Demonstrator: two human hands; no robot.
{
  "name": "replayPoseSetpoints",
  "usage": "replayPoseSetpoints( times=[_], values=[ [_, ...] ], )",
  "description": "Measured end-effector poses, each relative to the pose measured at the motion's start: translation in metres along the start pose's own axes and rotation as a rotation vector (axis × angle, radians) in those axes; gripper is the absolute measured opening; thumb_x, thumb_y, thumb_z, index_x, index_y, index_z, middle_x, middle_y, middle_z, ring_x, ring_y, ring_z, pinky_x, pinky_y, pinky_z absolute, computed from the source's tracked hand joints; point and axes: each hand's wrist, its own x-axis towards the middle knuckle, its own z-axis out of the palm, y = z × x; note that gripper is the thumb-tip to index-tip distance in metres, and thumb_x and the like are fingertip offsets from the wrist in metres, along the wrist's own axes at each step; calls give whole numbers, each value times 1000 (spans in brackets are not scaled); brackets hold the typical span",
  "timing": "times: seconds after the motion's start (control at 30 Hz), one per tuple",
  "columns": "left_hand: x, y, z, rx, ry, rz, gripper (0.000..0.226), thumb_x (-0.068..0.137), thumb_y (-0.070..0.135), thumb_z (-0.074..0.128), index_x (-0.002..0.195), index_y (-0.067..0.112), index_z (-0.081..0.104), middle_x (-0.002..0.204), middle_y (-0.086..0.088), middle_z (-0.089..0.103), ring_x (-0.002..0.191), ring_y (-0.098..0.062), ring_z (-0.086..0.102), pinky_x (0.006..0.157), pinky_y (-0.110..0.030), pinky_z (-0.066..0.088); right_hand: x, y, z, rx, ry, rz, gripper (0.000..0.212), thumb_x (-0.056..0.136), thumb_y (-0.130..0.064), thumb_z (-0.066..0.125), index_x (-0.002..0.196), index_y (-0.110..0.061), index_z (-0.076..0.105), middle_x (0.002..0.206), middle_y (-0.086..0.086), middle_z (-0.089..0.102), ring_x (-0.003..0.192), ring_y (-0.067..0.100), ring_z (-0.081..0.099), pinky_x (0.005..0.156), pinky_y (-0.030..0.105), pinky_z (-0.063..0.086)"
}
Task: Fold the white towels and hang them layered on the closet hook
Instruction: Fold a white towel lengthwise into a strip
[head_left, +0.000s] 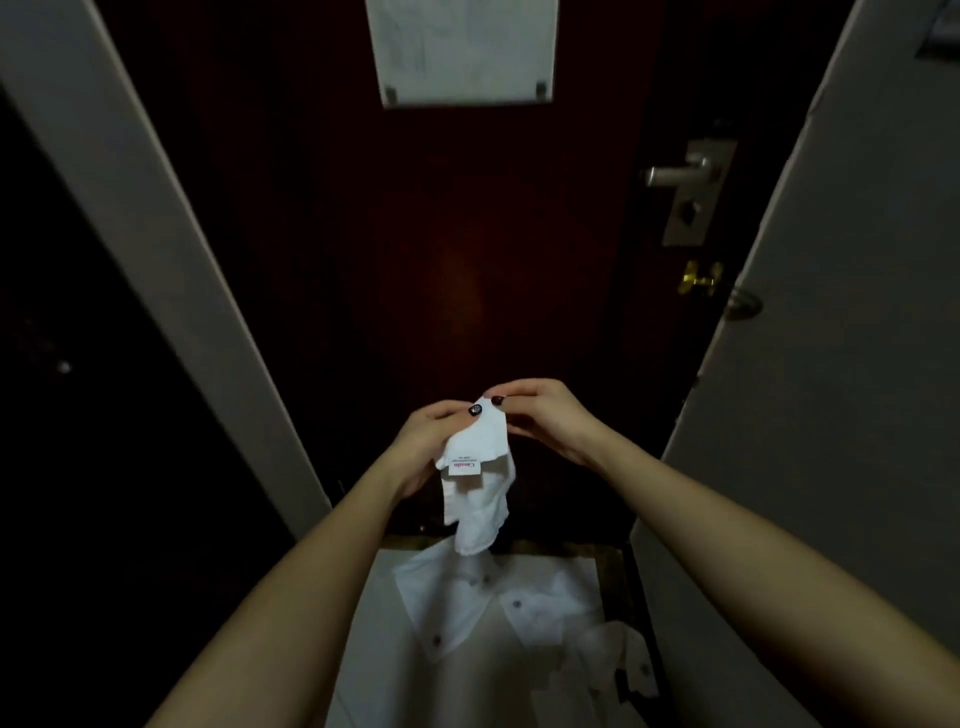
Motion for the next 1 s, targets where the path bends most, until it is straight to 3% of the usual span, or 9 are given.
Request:
replayPoseSetpoints(
  times=[0.13, 0.27, 0.37, 0.43, 0.53, 0.7, 0.8, 0.87, 1.0],
  values=[
    [-43, 74, 3, 21, 36, 82, 21, 91, 15, 65, 108, 2, 69, 93, -10, 72, 79, -16, 68, 69, -25, 54, -31, -82, 14, -88, -41, -91, 18, 92, 1, 59, 106, 1, 69, 107, 19, 70, 99, 25, 67, 95, 38, 53],
    [-103, 129, 13, 51, 72, 206, 27, 89, 23, 68, 113, 10, 67, 101, -9, 71, 89, -22, 65, 76, -33, 51, -71, -147, 32, -81, -57, -176, 18, 90, 5, 59, 106, 5, 66, 93, 15, 69, 84, 22, 66, 82, 30, 55],
    [-158, 162, 23, 185, 111, 340, 40, 83, 33, 72, 121, 27, 62, 114, 5, 68, 96, -12, 66, 72, -25, 51, -102, -187, 52, -67, -82, -204, 23, 90, 5, 60, 113, 9, 63, 87, 15, 65, 79, 21, 63, 82, 31, 54],
    [-194, 182, 26, 346, 177, 442, 47, 80, 39, 71, 124, 33, 58, 122, 15, 62, 107, -1, 62, 79, -16, 50, -122, -207, 68, -71, -118, -228, 23, 91, 2, 61, 113, 7, 62, 89, 17, 64, 80, 23, 63, 86, 36, 54],
    [-240, 200, 26, 451, 318, 588, 39, 83, 25, 75, 119, 27, 59, 124, 12, 59, 112, 8, 53, 86, -7, 42, -146, -231, 99, -57, -173, -265, 10, 90, 0, 63, 100, -2, 64, 82, 12, 62, 74, 19, 60, 78, 33, 52],
    [-320, 196, 27, 491, 573, 624, 39, 80, 9, 77, 113, 14, 57, 125, -8, 54, 118, -19, 53, 98, -33, 46, -191, -234, 157, 37, -312, -277, 7, 92, -1, 60, 90, -6, 63, 71, 6, 61, 55, 7, 59, 54, 19, 49],
    [-372, 183, 17, 478, 745, 629, 31, 82, 13, 75, 108, 18, 59, 119, -3, 58, 111, -16, 56, 90, -31, 50, -222, -220, 187, 149, -471, -232, 14, 100, -11, 51, 98, -4, 63, 80, 8, 69, 76, 16, 67, 65, 21, 52],
    [-407, 172, 8, 419, 899, 653, 20, 84, 17, 73, 98, 24, 61, 109, 0, 62, 100, -9, 60, 78, -22, 50, -244, -205, 204, 161, -542, -226, 22, 103, -19, 45, 108, -6, 62, 93, 12, 74, 86, 18, 71, 69, 22, 54],
    [-472, 143, -5, 293, 1140, 682, 11, 86, 18, 70, 92, 23, 62, 90, 10, 66, 81, 3, 61, 67, -13, 49, -293, -164, 238, -34, -579, -334, 20, 101, -26, 51, 100, -13, 66, 85, 3, 71, 74, 8, 65, 68, 20, 52]
  ],
)
